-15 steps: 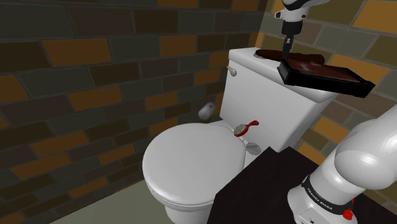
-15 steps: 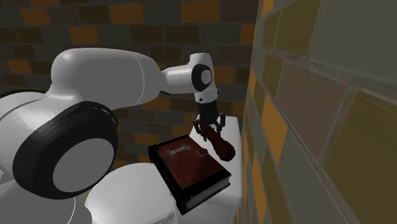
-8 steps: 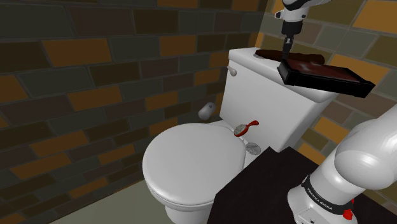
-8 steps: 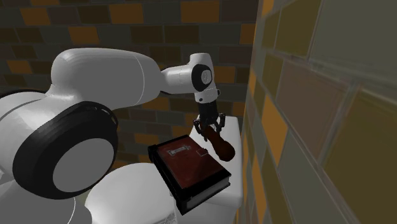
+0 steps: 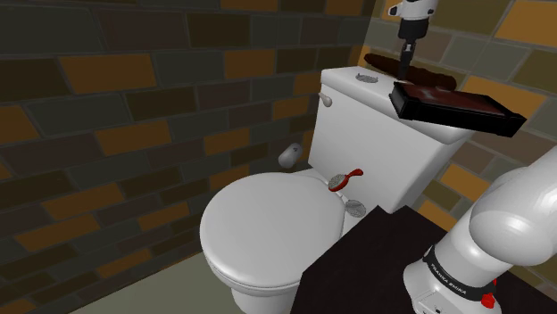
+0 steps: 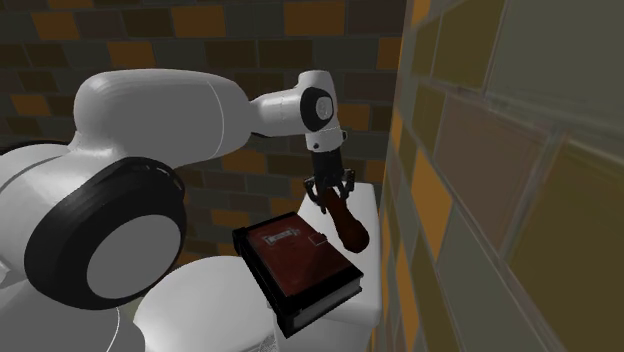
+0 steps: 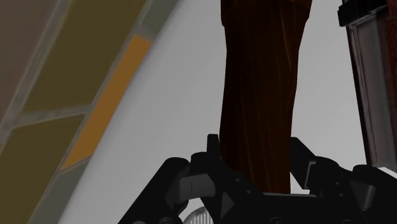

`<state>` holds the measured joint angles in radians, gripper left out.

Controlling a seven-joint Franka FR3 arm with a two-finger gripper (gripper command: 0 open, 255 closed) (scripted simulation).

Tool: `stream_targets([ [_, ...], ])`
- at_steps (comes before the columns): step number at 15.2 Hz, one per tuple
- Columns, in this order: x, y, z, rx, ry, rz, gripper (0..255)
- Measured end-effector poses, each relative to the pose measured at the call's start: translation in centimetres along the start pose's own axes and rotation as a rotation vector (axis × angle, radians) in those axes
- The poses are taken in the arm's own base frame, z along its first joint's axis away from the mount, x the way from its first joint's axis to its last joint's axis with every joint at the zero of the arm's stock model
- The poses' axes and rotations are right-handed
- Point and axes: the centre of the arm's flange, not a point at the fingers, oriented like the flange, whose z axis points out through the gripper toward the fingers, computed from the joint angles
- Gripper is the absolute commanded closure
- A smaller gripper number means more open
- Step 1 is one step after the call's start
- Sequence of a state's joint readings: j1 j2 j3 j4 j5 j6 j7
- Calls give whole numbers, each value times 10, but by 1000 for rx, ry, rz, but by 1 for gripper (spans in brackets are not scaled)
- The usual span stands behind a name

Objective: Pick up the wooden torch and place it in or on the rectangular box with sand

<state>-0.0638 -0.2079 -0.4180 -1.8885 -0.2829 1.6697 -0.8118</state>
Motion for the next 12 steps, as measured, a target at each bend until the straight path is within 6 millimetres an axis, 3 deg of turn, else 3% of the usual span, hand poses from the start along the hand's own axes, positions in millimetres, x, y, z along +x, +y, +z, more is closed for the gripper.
stream_targets([
  [12, -10, 7, -62, 0, 0, 0, 255],
])
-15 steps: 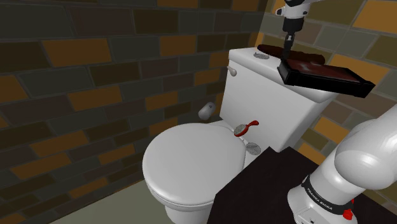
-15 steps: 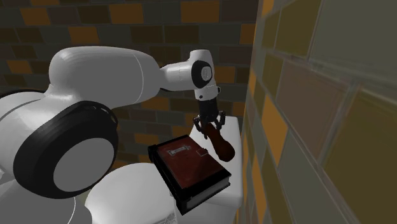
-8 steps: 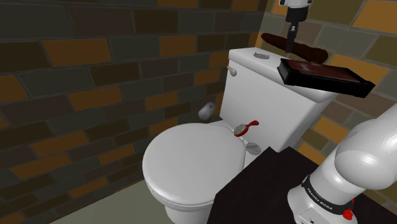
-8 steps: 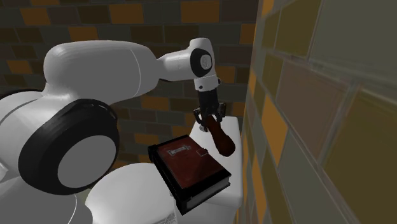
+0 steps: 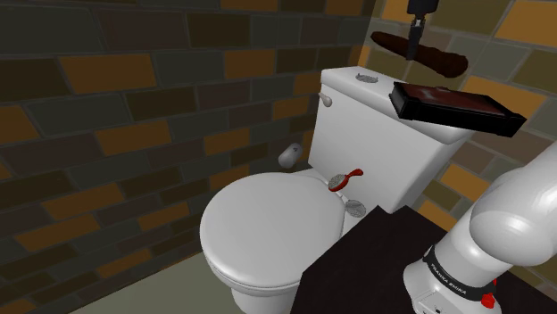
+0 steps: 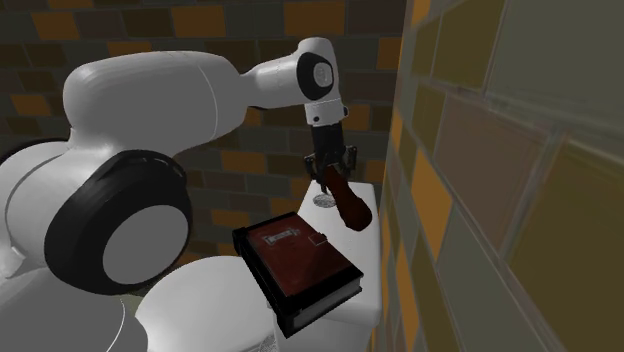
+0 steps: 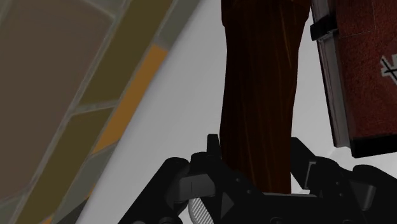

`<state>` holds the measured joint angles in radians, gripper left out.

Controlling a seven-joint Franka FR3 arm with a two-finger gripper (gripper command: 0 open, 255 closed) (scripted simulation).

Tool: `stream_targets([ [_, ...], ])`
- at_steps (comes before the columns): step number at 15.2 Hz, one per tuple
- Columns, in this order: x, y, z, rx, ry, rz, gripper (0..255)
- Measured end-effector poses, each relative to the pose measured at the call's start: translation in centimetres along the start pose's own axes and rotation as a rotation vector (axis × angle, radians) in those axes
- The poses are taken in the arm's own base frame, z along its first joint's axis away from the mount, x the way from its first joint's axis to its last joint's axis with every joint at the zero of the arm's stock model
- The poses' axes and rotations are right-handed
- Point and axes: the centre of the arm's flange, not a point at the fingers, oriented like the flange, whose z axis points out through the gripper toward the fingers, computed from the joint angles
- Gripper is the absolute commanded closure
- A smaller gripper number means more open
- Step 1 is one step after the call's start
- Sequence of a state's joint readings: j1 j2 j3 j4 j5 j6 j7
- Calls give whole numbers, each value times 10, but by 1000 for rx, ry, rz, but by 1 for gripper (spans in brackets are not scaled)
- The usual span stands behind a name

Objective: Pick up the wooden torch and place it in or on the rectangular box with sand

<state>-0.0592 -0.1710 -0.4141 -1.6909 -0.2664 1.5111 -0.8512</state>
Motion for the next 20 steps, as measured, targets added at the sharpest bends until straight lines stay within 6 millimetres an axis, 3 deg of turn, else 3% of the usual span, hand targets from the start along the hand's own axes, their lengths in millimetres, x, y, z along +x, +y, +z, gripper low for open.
stream_targets([
  [7, -9, -2, -30, 1, 0, 0, 255],
  [13, -54, -55, -32, 1, 1, 0, 255],
  [20, -117, -135, -23, 1, -1, -1, 255],
])
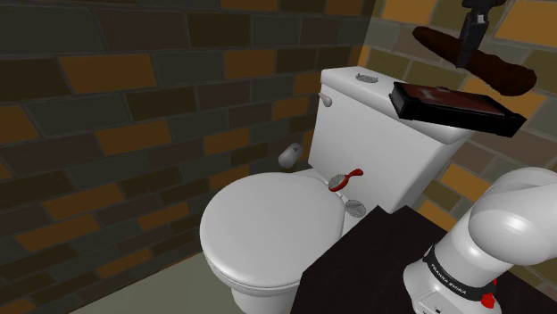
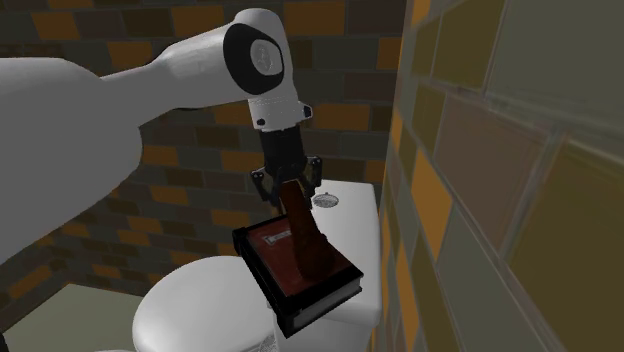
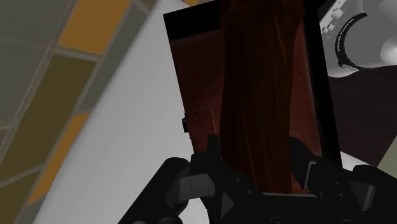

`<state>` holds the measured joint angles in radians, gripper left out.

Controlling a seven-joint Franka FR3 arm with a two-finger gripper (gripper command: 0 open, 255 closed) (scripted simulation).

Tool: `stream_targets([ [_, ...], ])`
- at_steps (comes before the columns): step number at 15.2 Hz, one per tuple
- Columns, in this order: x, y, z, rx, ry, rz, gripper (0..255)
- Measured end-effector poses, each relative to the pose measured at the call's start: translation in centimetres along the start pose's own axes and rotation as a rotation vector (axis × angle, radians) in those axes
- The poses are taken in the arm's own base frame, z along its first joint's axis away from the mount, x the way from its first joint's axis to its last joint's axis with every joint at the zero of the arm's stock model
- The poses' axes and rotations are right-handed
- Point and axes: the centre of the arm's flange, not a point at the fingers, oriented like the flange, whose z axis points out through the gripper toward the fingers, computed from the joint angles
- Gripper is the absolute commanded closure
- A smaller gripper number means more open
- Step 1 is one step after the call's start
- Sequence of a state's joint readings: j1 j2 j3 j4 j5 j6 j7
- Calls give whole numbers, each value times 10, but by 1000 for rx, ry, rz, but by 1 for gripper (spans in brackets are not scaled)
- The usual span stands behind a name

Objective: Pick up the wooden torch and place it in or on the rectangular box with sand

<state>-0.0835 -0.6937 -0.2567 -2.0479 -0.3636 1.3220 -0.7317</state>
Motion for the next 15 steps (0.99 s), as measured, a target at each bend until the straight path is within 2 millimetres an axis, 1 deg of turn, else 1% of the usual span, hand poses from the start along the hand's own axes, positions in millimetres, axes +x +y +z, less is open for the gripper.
stream_targets([
  [2, -6, -9, 4, -1, 1, 1, 255],
  [4, -6, -12, 13, 0, 0, 1, 255],
  [12, 0, -19, 54, -1, 1, 1, 255],
  [15, 1, -19, 61, -1, 1, 1, 255],
])
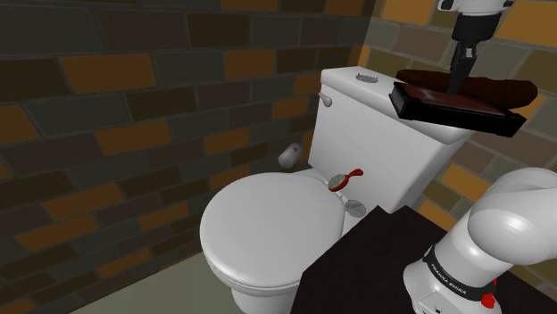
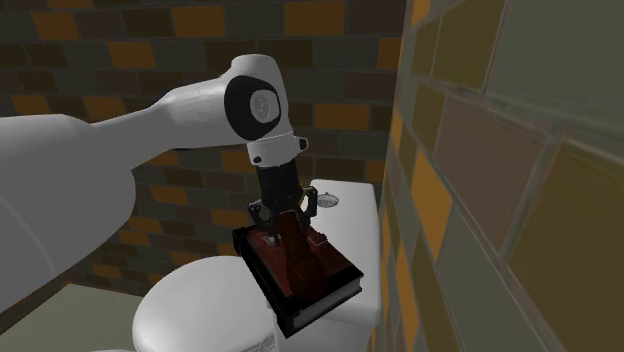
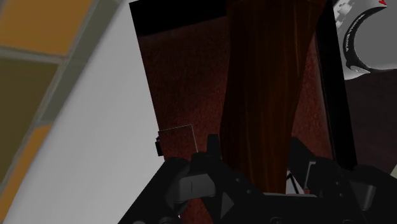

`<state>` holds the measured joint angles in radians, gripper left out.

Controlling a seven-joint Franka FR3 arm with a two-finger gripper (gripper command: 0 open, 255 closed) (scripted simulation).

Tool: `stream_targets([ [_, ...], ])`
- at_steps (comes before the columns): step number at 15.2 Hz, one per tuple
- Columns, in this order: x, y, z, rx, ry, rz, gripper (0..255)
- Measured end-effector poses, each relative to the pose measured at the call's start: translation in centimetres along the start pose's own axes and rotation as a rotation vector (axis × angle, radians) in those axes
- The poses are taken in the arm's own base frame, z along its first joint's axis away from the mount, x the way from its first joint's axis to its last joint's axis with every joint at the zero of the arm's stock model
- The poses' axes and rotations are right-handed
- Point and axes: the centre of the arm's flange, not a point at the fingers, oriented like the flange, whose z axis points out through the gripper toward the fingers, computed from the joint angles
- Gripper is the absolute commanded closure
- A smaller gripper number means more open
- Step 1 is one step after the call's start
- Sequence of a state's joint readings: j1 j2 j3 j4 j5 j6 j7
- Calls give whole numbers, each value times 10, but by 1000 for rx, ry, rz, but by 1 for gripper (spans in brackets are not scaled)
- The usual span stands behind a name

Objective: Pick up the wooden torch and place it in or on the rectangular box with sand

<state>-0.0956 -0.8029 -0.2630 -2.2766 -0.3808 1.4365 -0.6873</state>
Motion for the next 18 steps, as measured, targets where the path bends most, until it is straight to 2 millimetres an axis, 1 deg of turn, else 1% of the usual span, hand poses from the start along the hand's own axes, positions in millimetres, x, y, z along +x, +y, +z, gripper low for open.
stream_targets([
  [4, 0, 0, 2, 0, 0, 0, 255],
  [5, 0, 0, 2, 0, 0, 0, 0],
  [11, 0, 0, 2, 0, 0, 0, 0],
  [13, 0, 1, -15, 0, 0, 0, 0],
  [15, 1, -1, -37, -1, 0, 0, 0],
  [18, 0, 0, -47, 0, 0, 0, 0],
])
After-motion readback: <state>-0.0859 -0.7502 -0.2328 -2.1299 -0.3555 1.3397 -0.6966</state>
